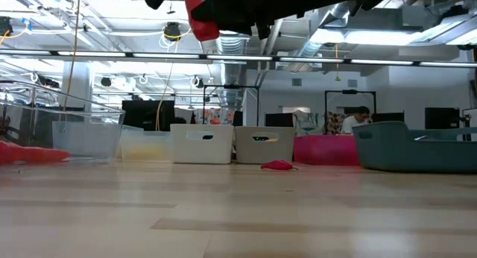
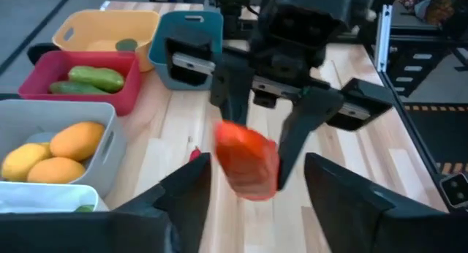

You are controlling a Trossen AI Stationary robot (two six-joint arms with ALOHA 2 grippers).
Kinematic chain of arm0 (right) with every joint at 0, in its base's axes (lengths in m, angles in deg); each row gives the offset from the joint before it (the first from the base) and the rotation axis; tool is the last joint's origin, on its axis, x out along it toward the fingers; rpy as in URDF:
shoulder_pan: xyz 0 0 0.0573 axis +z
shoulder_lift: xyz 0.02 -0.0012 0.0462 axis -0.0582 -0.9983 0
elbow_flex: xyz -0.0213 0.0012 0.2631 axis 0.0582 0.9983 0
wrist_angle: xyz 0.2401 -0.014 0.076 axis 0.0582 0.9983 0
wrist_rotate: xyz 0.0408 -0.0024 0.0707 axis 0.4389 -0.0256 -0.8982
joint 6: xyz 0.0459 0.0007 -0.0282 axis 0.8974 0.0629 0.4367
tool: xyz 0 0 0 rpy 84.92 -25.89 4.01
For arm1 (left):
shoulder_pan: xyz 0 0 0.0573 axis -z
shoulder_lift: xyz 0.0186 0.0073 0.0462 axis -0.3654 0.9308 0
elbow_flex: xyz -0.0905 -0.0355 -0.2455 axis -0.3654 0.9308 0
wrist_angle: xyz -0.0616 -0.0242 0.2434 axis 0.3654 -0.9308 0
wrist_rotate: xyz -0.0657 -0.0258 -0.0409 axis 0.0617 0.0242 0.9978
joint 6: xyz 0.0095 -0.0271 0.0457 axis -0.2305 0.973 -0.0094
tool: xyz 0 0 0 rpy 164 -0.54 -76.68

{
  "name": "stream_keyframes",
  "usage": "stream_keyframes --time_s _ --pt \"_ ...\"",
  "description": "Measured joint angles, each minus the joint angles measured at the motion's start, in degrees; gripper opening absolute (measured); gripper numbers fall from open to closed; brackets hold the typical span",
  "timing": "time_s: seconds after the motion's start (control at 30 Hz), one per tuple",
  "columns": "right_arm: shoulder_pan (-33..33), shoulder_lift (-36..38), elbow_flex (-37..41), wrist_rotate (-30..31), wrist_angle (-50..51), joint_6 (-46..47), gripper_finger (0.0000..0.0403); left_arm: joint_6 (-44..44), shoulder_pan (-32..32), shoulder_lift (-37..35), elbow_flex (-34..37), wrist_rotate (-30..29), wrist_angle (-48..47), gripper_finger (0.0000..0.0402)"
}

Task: Sort produce into baskets
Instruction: Put the carrot into the top big transparent bin

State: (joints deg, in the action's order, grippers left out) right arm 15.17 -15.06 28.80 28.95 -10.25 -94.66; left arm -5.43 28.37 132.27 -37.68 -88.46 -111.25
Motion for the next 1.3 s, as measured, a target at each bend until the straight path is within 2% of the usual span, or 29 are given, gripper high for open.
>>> stream_keyframes --time_s 0.27,0.5,0.83,1.07,1.17,1.3 --pt "0.0 -0.02 0.0 0.0 0.03 0.0 0.0167 -0.02 -0.02 0.0 0.0 -0.29 0.32 0.0113" --pt "0.02 -0.02 0.0 0.0 0.05 0.02 0.0167 -0.01 -0.02 0.0 0.0 -0.29 0.34 0.0063" --pt "0.0 -0.02 0.0 0.0 0.14 0.04 0.0172 0.0 -0.02 0.0 0.0 -0.29 0.32 0.0059" --pt "0.0 -0.01 0.0 0.04 0.18 0.26 0.0239 1.44 -0.02 -0.05 0.0 -0.29 -0.28 0.0059" --pt "-0.05 -0.01 0.0 0.07 0.35 2.21 0.0263 1.43 -0.04 -0.62 -1.42 -0.32 -5.75 0.0059" --pt "-0.45 -0.01 0.0 0.1 1.6 3.69 0.0271 3.34 -0.24 -1.76 -5.89 -1.71 -16.95 0.0059"
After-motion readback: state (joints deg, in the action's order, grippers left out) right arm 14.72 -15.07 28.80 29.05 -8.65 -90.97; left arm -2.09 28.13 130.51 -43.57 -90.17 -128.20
